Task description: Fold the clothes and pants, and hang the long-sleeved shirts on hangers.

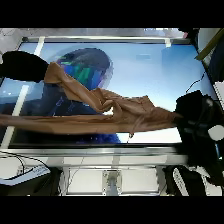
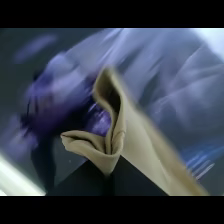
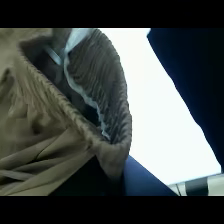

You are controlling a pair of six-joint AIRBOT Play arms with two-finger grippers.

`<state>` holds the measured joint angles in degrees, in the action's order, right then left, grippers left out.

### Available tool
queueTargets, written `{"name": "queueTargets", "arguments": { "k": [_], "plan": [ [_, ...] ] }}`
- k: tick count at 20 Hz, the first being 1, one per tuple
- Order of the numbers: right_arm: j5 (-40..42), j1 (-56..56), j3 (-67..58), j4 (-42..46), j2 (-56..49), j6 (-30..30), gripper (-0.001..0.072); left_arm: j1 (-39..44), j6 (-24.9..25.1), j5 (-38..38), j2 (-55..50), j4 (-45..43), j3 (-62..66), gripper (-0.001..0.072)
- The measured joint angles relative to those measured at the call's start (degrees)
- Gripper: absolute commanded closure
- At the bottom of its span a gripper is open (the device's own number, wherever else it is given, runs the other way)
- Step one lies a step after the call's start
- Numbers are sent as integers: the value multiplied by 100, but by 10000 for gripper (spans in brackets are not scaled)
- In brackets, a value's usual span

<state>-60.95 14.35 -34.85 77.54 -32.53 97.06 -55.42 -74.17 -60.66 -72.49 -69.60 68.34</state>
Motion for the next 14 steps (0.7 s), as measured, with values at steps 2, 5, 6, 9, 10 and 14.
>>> {"name": "queueTargets", "arguments": {
  "k": [2, 5, 6, 9, 10, 14],
  "plan": [
    [111, 0, -525, 94, -170, 13, 674, 249, 0, 76, -4, 109, 376, 691],
    [-42, -2, -879, 374, -358, 26, 674, 378, 0, 55, -11, 127, 560, 692],
    [-136, 0, -866, 455, -385, 31, 674, 350, -2, -17, -13, 46, 529, 691],
    [-505, -2, -577, 614, -431, 42, 675, 70, 0, -302, -15, -398, 236, 691],
    [-640, -2, -435, 654, -442, 42, 674, -66, 0, -393, -15, -535, 101, 690],
    [-1154, 0, -44, 732, -459, 39, 599, -608, 0, -498, -63, -855, -439, 529]
  ]
}}
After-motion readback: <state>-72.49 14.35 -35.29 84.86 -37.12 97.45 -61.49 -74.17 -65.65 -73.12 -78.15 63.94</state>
